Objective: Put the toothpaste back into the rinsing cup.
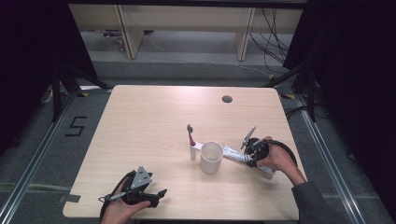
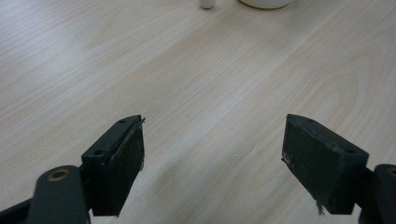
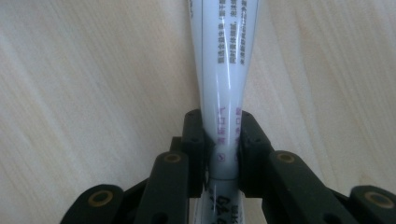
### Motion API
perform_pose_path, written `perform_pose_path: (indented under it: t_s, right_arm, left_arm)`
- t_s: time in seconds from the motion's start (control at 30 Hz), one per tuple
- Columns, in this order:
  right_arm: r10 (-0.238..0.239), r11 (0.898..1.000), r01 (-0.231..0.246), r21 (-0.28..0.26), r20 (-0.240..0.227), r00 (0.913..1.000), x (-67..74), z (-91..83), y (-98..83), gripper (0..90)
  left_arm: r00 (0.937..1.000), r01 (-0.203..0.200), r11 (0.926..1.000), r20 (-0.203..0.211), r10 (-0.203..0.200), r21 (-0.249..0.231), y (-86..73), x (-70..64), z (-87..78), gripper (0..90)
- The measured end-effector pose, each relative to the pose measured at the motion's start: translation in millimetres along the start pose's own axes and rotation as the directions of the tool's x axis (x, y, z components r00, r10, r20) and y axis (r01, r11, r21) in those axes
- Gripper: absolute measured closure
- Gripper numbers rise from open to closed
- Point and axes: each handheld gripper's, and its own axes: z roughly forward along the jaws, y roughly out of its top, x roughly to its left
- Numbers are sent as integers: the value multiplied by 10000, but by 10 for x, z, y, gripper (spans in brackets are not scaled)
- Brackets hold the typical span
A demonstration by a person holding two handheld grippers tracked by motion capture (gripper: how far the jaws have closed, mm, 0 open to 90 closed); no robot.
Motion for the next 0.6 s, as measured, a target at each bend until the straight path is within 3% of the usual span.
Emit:
perform_pose_path:
  t_s: [0.17,0.3,0.6]
  right_arm:
    - [-279,9991,282,318,-105,9996,1,-1,26,764]
    - [-104,9973,108,721,-48,9999,8,2,62,763]
    - [-343,9912,347,1281,-51,9994,13,26,138,760]
  left_arm:
    - [10000,-91,9999,-33,92,66,2,4,-4,206]
    - [10000,-26,10000,-1,26,6,-3,-4,-2,206]
    - [9999,-126,9999,-18,126,63,0,8,4,207]
